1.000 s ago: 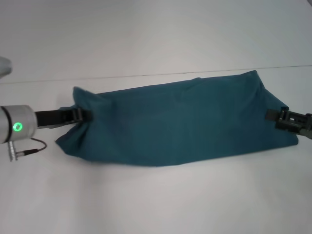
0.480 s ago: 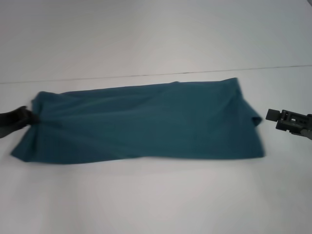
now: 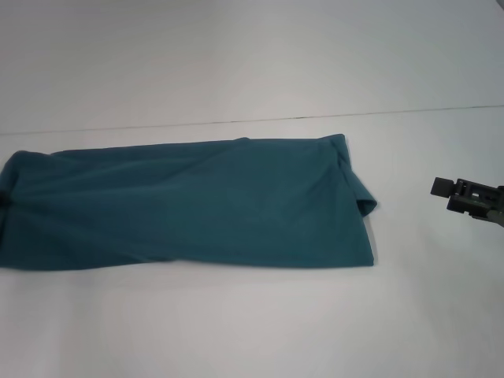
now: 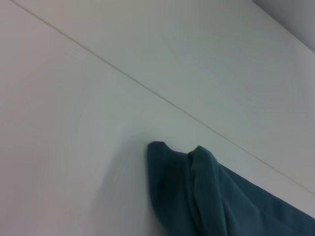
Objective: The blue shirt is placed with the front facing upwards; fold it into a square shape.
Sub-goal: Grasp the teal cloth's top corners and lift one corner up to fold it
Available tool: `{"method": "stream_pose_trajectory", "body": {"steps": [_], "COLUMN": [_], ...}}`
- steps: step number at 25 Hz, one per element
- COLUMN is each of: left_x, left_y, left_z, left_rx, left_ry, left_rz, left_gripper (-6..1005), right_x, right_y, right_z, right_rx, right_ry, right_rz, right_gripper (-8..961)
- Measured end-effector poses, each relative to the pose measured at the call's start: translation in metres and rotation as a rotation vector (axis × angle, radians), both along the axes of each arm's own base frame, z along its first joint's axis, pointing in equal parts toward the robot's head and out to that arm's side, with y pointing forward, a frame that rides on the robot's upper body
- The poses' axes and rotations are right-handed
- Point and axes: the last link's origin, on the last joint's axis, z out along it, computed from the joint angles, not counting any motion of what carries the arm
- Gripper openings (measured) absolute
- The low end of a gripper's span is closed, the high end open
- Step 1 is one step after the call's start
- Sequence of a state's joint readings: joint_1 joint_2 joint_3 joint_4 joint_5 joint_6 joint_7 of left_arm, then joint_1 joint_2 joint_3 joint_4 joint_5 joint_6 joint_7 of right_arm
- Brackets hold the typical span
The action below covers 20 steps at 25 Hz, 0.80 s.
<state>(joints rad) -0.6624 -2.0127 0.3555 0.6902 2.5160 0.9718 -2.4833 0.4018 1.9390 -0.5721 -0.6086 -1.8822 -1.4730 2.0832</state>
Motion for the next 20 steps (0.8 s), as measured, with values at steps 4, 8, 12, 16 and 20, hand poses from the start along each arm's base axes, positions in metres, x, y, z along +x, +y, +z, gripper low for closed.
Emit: {"method": "stream_pose_trajectory", "body": {"steps": [4, 8, 12, 16, 20], "left_x": [0.01, 0.037, 0.062, 0.083, 0.099], "left_y": [0.0, 0.003, 0.008, 0.015, 0.02], "left_z": [-0.003, -0.006, -0.009, -0.014, -0.015], "left_rx": [-0.051, -0.117, -0.155, -0.202, -0.221], "left_ry": [0.005, -0.003, -0.02, -0.004, -0.018], "left_rz": [-0.053, -0.148, -0.193, -0.205, -0.226], "left_gripper": [25, 24, 24, 24, 25], "right_x": [0.0, 0.0, 0.0, 0.0, -0.002], "right_y": [0.0, 0.0, 0.0, 0.0, 0.002], "right_z": [0.0, 0.0, 0.0, 0.0, 0.0], "right_rx": [0.0, 0.0, 0.0, 0.0, 0.0], "right_ry": [0.0, 0.0, 0.001, 0.001, 0.001], "right_rz": [0.0, -0.001, -0.001, 0.0, 0.004], "right_gripper": [946, 946, 947, 947, 946]}}
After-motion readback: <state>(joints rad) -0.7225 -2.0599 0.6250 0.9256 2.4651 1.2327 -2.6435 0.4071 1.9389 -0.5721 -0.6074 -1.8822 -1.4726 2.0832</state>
